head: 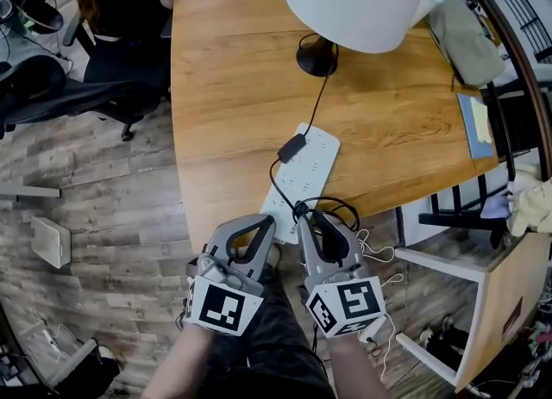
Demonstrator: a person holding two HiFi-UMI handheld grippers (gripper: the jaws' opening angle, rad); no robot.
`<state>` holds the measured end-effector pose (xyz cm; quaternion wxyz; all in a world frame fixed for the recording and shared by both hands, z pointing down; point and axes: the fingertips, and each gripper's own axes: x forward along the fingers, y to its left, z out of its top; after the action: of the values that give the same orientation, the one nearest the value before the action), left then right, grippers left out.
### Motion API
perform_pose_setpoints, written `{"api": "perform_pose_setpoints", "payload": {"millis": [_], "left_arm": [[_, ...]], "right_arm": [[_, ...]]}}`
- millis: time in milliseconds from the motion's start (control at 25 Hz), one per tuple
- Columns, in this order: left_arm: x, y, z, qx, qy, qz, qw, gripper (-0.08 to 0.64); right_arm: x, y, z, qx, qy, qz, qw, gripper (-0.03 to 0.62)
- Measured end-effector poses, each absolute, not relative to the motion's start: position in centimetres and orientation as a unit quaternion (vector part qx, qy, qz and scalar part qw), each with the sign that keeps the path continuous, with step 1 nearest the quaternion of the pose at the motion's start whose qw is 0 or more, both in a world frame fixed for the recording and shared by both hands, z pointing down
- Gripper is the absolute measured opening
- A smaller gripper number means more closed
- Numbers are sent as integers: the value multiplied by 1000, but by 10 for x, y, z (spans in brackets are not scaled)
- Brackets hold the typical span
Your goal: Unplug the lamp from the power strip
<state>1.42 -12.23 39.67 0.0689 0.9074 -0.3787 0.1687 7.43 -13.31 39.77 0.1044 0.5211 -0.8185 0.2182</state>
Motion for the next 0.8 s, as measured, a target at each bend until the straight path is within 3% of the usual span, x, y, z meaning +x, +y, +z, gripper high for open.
{"api": "perform_pose_setpoints", "payload": {"millis": [320,800], "left_arm": [[30,-138,425,902,-338,265,40,-5],[41,-141,432,903,-292,315,-22,-5]], "right_arm": [[74,-142,407,525,-809,240,110,81],[60,-144,401,522,-817,177,171,80]]}}
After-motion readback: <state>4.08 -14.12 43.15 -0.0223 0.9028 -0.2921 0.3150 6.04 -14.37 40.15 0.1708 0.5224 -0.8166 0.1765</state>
